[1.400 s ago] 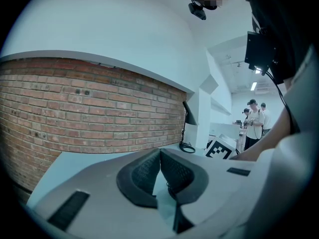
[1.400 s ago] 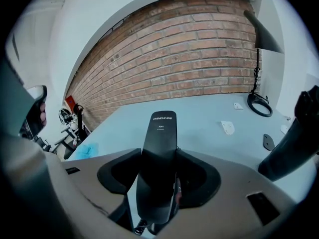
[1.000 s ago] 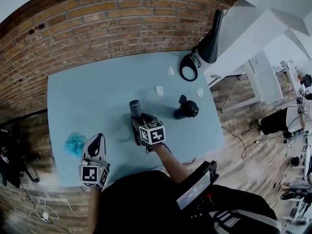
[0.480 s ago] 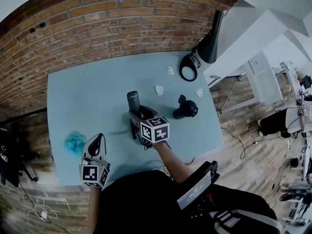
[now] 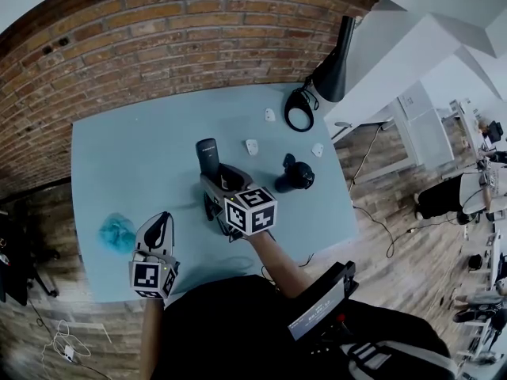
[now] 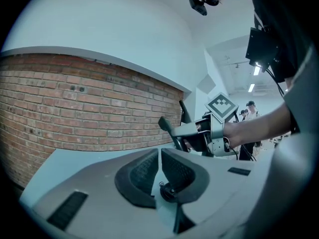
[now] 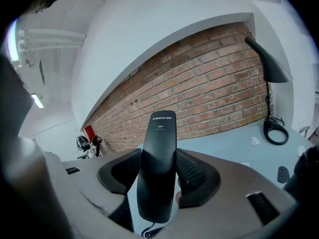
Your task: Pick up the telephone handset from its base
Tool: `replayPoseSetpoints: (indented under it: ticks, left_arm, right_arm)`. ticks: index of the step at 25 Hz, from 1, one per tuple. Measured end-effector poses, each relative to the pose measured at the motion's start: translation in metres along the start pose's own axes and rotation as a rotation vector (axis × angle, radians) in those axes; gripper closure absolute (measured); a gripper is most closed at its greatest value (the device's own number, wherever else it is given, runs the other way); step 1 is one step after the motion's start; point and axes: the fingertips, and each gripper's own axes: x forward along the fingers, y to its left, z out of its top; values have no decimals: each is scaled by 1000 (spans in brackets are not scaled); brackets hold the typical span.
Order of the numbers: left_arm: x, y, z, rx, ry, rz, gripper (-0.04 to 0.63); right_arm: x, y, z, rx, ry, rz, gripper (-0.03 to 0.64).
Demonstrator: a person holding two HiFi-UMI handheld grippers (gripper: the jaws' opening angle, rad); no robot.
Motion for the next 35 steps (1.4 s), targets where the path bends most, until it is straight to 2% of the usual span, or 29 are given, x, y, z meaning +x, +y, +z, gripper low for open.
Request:
replayPoseSetpoints:
  ticks: [3, 10, 15, 20, 23, 32, 33, 34, 35]
  left_arm:
    - [9, -14, -3, -9, 15, -45, 522]
    - [43, -64, -19, -52, 75, -164, 426]
    - [62, -111, -33, -79, 47, -254, 393]
    - [67, -136, -52, -106, 50, -259, 393]
    - [71, -152, -52, -95, 54, -272, 393]
    - [79, -154, -53, -57, 114, -254, 393]
    - [79, -153, -52, -49, 114, -247, 396]
    - [79, -152, -51, -38, 113, -241, 445]
    - [79, -152, -50, -29, 112, -239, 445]
  right_arm:
    - [-10, -2, 6, 2, -17, 7, 387]
    - [-40, 13, 16, -40, -48, 96, 387]
    - [-63, 2, 7, -74, -54, 110, 387]
    - [-86, -17, -3, -58, -52, 112, 387]
    - [-97, -24, -1, -35, -65, 122, 387]
    - [-91, -4, -1, 70, -88, 250, 387]
    - [-91, -3, -1, 79, -90, 256, 387]
    - [-91, -2, -1, 88, -94, 263, 387]
    - [-91, -2, -1, 95, -95, 273, 387]
